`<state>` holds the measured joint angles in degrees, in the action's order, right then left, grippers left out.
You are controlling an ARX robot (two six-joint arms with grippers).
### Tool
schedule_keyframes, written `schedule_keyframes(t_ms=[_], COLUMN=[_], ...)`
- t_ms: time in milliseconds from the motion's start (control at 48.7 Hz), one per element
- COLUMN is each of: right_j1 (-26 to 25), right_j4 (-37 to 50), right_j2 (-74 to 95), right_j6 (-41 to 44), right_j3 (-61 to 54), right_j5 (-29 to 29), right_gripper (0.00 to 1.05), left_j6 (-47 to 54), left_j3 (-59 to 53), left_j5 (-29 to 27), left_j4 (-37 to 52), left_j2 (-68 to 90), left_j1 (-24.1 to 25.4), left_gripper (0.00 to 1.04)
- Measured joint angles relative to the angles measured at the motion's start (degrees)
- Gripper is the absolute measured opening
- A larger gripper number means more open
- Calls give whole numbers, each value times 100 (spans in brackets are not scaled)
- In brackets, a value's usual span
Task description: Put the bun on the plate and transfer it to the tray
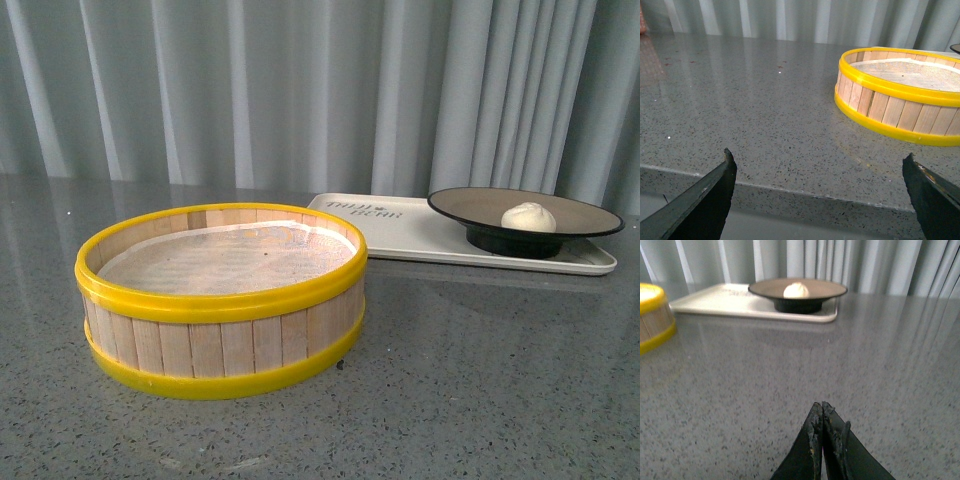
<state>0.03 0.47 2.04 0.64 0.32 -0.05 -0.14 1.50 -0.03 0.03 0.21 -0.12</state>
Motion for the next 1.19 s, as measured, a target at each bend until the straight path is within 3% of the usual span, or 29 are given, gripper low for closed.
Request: schedule_keyframes(t_ms=[267, 534, 678, 822, 1191], right_j1=[0, 0, 0, 0, 0], right_j4=[-39, -39, -39, -39, -39], right_j2=[-179, -179, -179, -179, -179], right_j6=[2, 0, -2, -2, -4], right_j3=[0, 0, 0, 0, 0], right_j5=[0, 0, 0, 0, 0], right_gripper=[3, 42, 74, 98, 96], left_j6=[0, 0, 0, 0, 0], left_j3=[0, -2, 0, 0, 0], left_j5=[2, 2, 2, 2, 2], left_j4=[0, 0, 0, 0, 0], left_j2=[0, -2, -2, -2, -2], left_j1=[0, 0, 0, 0, 0], left_gripper=[98, 98, 98, 98, 98])
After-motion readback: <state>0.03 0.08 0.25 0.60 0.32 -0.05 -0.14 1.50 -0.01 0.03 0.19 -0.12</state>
